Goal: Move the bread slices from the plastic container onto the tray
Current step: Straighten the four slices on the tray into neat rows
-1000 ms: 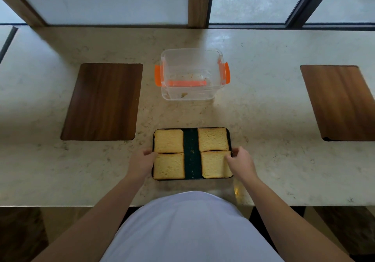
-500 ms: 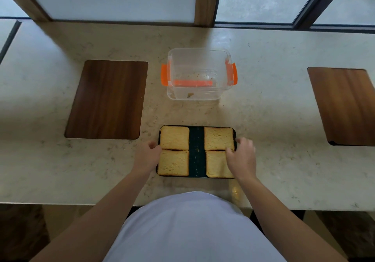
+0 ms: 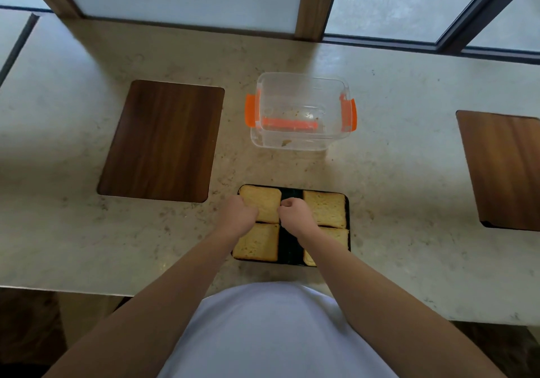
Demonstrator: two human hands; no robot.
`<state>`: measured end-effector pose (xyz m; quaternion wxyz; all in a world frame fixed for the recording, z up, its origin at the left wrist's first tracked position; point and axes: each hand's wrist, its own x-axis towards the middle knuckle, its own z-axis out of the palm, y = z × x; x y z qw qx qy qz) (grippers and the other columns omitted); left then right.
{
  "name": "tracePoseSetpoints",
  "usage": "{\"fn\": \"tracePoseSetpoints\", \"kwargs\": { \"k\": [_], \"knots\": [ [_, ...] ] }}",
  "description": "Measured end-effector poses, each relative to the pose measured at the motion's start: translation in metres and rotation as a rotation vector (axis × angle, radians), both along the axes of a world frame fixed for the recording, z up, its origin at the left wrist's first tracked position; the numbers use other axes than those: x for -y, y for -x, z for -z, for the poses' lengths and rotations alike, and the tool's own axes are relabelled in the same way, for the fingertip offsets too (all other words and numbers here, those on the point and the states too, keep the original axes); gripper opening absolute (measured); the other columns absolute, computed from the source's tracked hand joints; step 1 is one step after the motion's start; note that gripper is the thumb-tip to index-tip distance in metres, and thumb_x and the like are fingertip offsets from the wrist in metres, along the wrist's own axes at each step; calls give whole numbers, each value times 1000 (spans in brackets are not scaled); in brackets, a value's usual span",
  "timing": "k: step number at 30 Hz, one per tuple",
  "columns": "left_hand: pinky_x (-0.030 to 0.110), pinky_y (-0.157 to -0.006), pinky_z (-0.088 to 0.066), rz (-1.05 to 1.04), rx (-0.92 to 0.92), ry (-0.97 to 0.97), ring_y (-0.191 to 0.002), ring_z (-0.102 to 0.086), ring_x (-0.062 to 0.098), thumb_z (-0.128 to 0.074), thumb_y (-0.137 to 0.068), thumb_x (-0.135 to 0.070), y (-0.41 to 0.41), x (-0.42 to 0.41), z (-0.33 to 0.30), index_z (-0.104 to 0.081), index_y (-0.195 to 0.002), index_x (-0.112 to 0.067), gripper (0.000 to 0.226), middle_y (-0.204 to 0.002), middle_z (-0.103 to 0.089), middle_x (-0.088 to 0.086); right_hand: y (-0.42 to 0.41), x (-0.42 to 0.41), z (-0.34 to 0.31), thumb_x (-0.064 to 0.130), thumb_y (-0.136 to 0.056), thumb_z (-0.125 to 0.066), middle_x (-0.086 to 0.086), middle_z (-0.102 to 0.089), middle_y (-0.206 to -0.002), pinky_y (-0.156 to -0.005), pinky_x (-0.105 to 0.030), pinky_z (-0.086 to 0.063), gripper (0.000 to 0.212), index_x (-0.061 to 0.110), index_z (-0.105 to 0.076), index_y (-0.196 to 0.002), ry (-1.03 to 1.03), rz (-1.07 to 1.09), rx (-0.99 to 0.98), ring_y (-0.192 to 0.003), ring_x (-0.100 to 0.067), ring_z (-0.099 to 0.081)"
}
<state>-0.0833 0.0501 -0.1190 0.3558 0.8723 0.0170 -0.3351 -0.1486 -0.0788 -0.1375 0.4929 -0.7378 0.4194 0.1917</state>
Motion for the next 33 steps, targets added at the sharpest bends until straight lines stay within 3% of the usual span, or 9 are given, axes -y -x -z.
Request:
{"fn": "tracePoseSetpoints", "kwargs": {
  "k": [4, 8, 10, 14, 18, 21, 27, 30, 33],
  "knots": [
    [20, -47, -20, -11, -5, -33, -52, -24, 4, -58, -83, -5, 0, 5, 0, -22, -60, -25, 47, -64, -24, -10, -1, -1, 3, 16, -98, -48, -1, -61, -99, -63, -26, -42, 43, 9, -53, -140, 12, 7, 10, -75, -10, -54],
    [27, -47, -29, -18, -28, -26, -53, -37, 11, -57, -81, -5, -2, 9, 1, -31, -57, -21, 39, -62, -38, -2, -1, -1, 9, 16, -93, -48, -12, -56, -71, -60, -28, -36, 32, -3, -69, -107, 22, 45, 16, -66, -26, -53],
    [28, -48, -29, -34, -43, 1, -54, -41, 16, -59, -77, -5, -4, 9, 0, -36, -57, -19, 34, -61, -41, 0, -1, -2, 8, 19, -94, -49, -21, -68, -83, -60, -29, -40, 36, -6, -65, -115, 19, 62, 14, -72, -31, -63],
    [29, -49, -27, -80, -67, 38, -51, -39, 14, -64, -72, -6, -8, 11, -1, -39, -57, -16, 31, -57, -38, -2, -3, -1, 10, 25, -95, -52, 3, -64, -91, -61, -24, -40, 38, 10, -61, -128, 26, 59, -6, -76, -4, -55],
    [31, -52, -28, -91, -100, 54, -57, -40, 17, -64, -73, -9, -7, 15, 1, -40, -63, -14, 27, -63, -39, 2, 0, 3, 7, 25, -93, -51, -6, -69, -88, -62, -27, -42, 30, 14, -65, -117, 37, 42, -17, -74, -10, -60],
    [31, -56, -34, -76, -114, 46, -70, -49, 19, -64, -76, -15, -3, 18, 4, -54, -85, -7, 16, -78, -49, 5, 1, 9, 5, 26, -90, -51, -14, -71, -88, -62, -30, -45, 35, 8, -66, -116, 43, 36, -27, -75, -22, -64],
    [35, -77, -43, -46, -103, -26, -106, -55, 29, -65, -79, -22, -1, 22, 6, -54, -117, -1, 45, -115, -57, 13, 0, 15, 3, 33, -90, -52, -2, -68, -98, -66, -31, -49, 46, 13, -58, -130, 48, 0, -46, -88, -18, -64],
    [39, -76, -45, -33, -91, -13, -99, -58, 35, -65, -75, -20, 0, 18, 6, -58, -110, 2, 42, -105, -59, 20, 0, 15, 2, 33, -91, -52, -1, -68, -87, -64, -33, -50, 41, 13, -60, -126, 66, -13, -58, -79, -18, -64],
    [26, -58, -39, -41, -77, 36, -72, -52, 10, -64, -77, -19, 7, 9, 6, -58, -114, -4, 40, -85, -50, -2, 2, 12, -2, 31, -92, -53, -6, -64, -122, -69, -29, -48, 56, 11, -46, -144, 73, -31, -55, -91, -16, -58]
  ]
}}
